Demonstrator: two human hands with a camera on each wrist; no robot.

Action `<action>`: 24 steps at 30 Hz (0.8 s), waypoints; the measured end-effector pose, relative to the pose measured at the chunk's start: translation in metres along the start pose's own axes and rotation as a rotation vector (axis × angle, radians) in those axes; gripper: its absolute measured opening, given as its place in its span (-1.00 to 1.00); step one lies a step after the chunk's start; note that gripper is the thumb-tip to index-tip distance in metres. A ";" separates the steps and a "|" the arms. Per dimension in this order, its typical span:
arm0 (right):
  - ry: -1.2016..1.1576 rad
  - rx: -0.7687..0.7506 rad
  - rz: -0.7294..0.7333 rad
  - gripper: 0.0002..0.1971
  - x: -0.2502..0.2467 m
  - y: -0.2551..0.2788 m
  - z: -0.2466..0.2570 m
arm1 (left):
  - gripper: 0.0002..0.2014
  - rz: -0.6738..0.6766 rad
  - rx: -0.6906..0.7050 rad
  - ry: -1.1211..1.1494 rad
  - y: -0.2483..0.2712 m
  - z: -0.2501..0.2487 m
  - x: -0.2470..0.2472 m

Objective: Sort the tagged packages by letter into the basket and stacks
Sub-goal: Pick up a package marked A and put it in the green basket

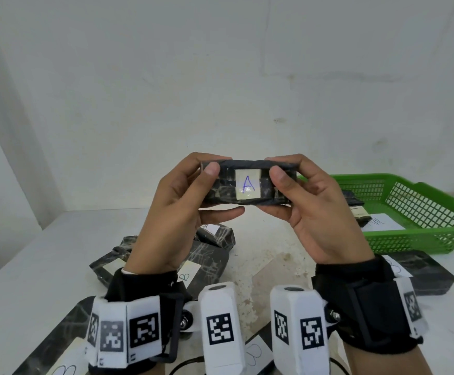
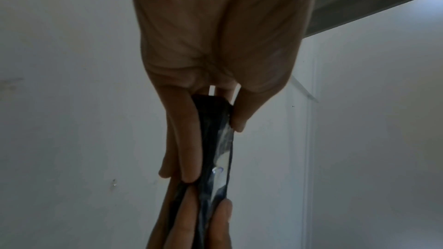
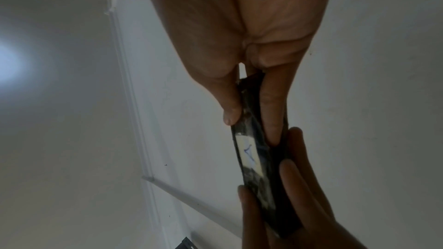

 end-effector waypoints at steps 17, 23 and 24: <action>-0.012 0.062 0.050 -0.62 -0.003 -0.001 0.000 | -0.56 -0.091 -0.102 0.028 -0.001 0.010 -0.013; -0.039 0.077 0.035 -0.59 -0.004 -0.003 -0.002 | -0.74 -0.134 -0.048 -0.019 0.001 0.008 -0.012; -0.043 0.078 0.024 -0.59 -0.004 -0.003 -0.003 | -0.73 -0.139 -0.041 -0.018 0.000 0.007 -0.011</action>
Point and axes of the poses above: each hand's wrist, its own y-axis away from the middle knuckle, its own x-axis out of the palm, z = x × y, the point moved 6 cm from there along -y, towards the middle knuckle, and after that the axes turned 13 degrees about x, right-handed, at the moved point
